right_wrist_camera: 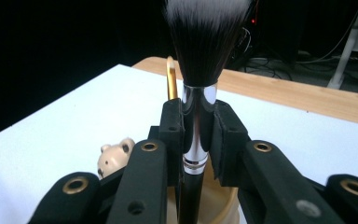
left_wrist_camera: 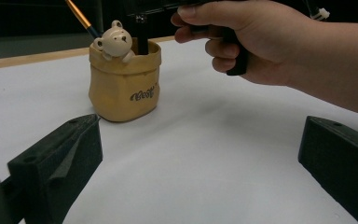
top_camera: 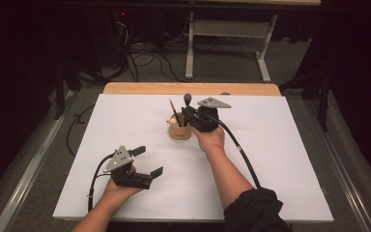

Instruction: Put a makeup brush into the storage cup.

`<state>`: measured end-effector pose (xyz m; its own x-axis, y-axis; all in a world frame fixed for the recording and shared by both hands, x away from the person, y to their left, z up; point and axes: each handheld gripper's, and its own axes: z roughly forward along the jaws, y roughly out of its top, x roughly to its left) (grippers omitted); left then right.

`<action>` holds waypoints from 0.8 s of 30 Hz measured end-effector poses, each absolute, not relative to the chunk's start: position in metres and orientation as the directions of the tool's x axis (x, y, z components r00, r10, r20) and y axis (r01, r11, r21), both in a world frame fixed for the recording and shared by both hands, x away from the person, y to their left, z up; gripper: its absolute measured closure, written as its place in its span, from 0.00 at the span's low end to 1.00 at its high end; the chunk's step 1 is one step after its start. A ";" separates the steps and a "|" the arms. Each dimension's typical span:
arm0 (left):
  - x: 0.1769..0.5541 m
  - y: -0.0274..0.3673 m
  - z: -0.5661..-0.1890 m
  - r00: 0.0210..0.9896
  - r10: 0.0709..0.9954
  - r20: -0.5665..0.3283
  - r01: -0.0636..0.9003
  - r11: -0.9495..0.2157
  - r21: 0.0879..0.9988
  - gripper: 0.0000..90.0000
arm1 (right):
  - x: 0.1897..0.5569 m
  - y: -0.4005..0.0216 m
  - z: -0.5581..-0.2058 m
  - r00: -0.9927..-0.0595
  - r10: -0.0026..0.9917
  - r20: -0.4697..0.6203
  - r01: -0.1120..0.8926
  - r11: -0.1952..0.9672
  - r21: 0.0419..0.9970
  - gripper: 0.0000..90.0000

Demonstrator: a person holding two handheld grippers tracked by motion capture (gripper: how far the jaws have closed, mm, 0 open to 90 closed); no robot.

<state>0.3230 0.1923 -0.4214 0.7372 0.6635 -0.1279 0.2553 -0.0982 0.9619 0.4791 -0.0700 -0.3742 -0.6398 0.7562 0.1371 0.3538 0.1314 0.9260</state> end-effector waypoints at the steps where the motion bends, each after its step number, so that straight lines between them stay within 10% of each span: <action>1: 0.323 0.192 -0.421 0.737 0.664 -0.127 0.255 -0.098 0.962 0.00 | 0.479 -0.070 -0.375 -0.639 0.757 0.138 0.358 0.133 0.924 0.88; 6: 0.323 0.192 -0.421 0.739 0.661 -0.128 0.254 -0.098 0.962 0.00 | 0.479 -0.069 -0.378 -0.639 0.756 0.142 0.371 0.141 0.918 0.86; 14: 0.323 0.192 -0.422 0.741 0.661 -0.122 0.252 -0.105 0.962 0.00 | 0.481 -0.074 -0.370 -0.629 0.755 0.186 0.386 0.096 0.918 0.35; 24: 0.324 0.192 -0.422 0.737 0.664 -0.127 0.258 -0.103 0.961 0.00 | 0.477 -0.075 -0.369 -0.634 0.753 0.175 0.384 0.111 0.917 0.23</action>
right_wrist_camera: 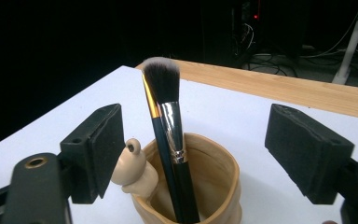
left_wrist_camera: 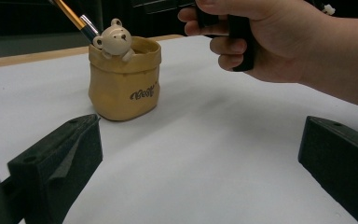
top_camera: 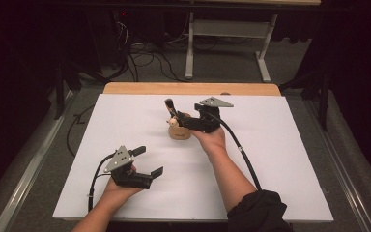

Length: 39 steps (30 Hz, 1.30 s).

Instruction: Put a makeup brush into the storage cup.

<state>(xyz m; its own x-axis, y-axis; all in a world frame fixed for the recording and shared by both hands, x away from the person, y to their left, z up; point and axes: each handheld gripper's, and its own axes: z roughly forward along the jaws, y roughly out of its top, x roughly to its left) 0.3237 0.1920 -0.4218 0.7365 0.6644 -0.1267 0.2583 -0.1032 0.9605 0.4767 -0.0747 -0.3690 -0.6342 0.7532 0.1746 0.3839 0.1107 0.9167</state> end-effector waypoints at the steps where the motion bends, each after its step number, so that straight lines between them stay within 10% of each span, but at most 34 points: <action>1: 0.324 0.192 -0.422 0.735 0.666 -0.126 0.259 -0.104 0.960 0.00 | 0.476 -0.075 -0.369 -0.635 0.752 0.177 0.384 0.109 0.917 0.22; 20: 0.326 0.196 -0.423 0.715 0.687 -0.130 0.278 -0.108 0.954 0.00 | 0.460 -0.092 -0.378 -0.641 0.750 0.162 0.393 0.139 0.909 0.01; 39: 0.328 0.212 -0.417 0.663 0.736 -0.132 0.282 -0.083 0.956 0.00 | 0.417 -0.150 -0.379 -0.633 0.765 0.121 0.360 0.153 0.921 0.01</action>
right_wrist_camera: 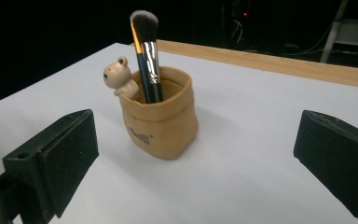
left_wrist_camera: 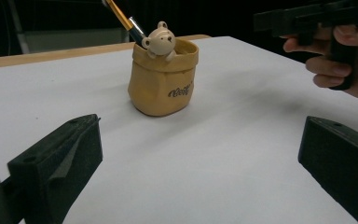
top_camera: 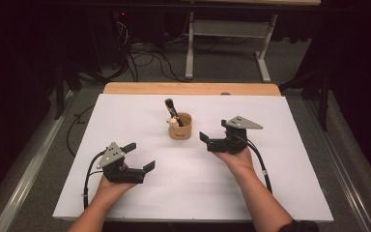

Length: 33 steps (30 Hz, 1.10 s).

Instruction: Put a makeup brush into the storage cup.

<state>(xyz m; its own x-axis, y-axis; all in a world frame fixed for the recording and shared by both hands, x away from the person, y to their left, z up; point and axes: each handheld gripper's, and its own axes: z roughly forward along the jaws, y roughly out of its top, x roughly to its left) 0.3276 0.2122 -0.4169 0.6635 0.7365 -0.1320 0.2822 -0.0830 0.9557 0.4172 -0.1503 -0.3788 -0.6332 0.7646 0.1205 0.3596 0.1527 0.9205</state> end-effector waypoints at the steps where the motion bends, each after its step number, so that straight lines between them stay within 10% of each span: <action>1: 0.327 0.213 -0.416 0.661 0.738 -0.134 0.284 -0.081 0.956 0.00 | 0.415 -0.154 -0.379 -0.631 0.767 0.116 0.356 0.153 0.922 0.01; 33: 0.304 0.238 -0.404 0.623 0.772 -0.128 0.267 -0.055 0.962 0.00 | 0.335 -0.265 -0.385 -0.544 0.837 0.050 0.186 0.063 0.981 0.01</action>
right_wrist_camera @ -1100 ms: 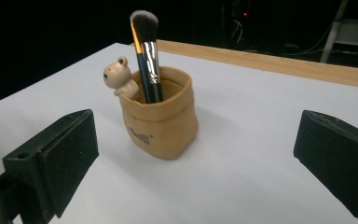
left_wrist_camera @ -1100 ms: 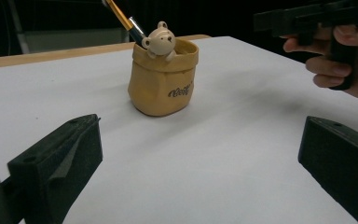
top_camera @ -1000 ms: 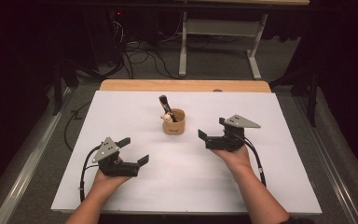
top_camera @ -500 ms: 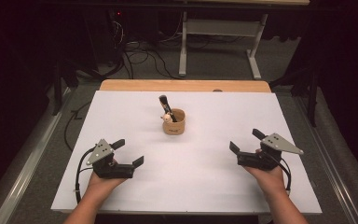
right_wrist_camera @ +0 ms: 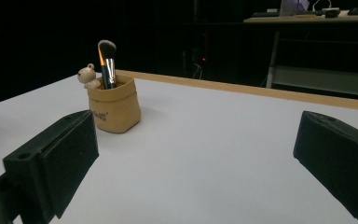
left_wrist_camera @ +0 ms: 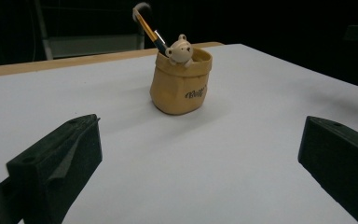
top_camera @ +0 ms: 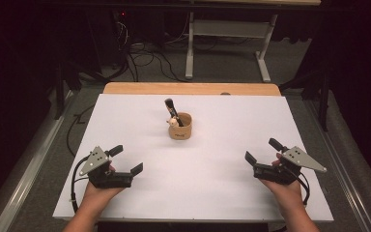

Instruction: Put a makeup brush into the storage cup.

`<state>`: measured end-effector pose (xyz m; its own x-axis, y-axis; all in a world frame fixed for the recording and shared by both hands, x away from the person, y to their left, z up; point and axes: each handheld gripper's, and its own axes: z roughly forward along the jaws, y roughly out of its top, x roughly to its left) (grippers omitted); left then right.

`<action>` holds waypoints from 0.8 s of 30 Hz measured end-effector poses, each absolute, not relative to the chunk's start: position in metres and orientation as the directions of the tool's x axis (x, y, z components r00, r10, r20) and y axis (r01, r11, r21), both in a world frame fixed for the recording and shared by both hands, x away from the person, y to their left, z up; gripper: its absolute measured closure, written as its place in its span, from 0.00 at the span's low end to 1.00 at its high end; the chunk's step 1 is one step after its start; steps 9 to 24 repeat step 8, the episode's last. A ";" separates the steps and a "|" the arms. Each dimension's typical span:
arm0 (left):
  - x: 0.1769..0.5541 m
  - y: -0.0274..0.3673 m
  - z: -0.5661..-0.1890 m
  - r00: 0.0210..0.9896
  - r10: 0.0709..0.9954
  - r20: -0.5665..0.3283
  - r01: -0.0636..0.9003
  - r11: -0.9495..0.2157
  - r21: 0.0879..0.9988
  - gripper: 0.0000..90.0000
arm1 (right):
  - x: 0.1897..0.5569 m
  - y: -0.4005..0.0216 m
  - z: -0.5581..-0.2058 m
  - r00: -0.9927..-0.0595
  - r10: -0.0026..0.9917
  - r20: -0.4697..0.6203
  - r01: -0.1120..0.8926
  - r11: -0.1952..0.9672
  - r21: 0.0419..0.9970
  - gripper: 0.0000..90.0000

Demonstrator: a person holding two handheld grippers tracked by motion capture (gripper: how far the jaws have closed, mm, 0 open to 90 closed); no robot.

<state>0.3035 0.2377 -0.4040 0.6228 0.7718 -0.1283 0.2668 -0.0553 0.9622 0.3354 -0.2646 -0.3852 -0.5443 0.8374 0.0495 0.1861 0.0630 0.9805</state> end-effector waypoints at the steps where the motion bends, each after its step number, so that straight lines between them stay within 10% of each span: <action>1: 0.303 0.238 -0.403 0.624 0.772 -0.124 0.263 -0.058 0.963 0.00 | 0.335 -0.263 -0.385 -0.544 0.838 0.049 0.185 0.063 0.981 0.01; 24: 0.304 0.238 -0.402 0.621 0.776 -0.108 0.265 -0.078 0.961 0.00 | 0.333 -0.253 -0.385 -0.559 0.828 0.034 0.179 0.081 0.980 0.01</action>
